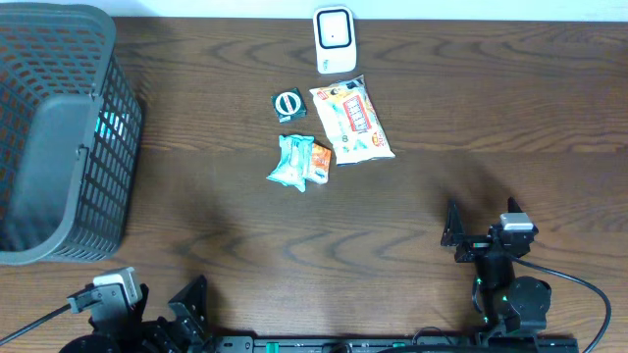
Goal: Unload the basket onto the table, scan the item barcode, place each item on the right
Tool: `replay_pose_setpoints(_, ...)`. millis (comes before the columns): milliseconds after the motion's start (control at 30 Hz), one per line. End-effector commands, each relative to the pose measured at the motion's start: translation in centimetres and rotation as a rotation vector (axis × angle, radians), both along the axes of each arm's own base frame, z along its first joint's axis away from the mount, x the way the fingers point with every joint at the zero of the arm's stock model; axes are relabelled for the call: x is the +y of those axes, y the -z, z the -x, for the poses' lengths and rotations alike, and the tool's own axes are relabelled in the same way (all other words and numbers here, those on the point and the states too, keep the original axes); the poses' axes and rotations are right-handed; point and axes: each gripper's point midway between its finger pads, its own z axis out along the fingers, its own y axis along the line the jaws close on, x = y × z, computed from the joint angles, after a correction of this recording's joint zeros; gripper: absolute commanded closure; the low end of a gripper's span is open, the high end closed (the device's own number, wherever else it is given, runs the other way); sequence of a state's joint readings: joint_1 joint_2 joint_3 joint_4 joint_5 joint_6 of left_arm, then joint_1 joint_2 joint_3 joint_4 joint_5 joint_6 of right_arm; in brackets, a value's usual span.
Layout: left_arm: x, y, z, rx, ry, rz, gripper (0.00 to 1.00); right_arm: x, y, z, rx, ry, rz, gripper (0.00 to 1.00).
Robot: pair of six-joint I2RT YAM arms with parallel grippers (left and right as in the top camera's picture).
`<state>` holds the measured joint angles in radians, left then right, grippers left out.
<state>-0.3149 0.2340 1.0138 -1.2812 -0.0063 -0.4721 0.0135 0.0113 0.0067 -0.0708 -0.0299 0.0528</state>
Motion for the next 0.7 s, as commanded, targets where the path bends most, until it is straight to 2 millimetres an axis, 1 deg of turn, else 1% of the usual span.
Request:
replay_pose_setpoints(0,0.7,0.5,-0.4,0.003,-0.047,-0.015,0.02,0.3,0.0,0.0,0.001,-0.014,-0.014,0.01)
replay_pose_setpoints(100,1.5,0.5,-0.8,-0.010,-0.092,-0.043,0.02,0.3,0.0,0.0,0.001,-0.013,-0.014,0.01)
replay_pose_setpoints(200,1.4,0.0,-1.5,-0.042,-0.099,-0.035,0.02,0.3,0.0,0.0,0.001,-0.014,-0.014,0.01)
replay_pose_setpoints(333,1.8,-1.4,-2.4,-0.111,-0.135,-0.031,0.02,0.3,0.0,0.0,0.001,-0.014,-0.014,0.01)
replay_pose_setpoints(467,3.2,-2.7,-3.1,-0.172,-0.213,-0.053,0.02,0.3,0.0,0.0,0.001,-0.014,-0.014,0.01)
replay_pose_setpoints(533,3.9,-2.8,-3.2,-0.179,-0.251,-0.074,0.02,0.3,0.0,0.0,0.001,-0.013,-0.014,0.01)
replay_pose_setpoints(667,4.0,-2.6,-3.1,-0.170,-0.253,-0.080,0.02,0.3,0.0,0.0,0.001,-0.013,-0.014,0.01)
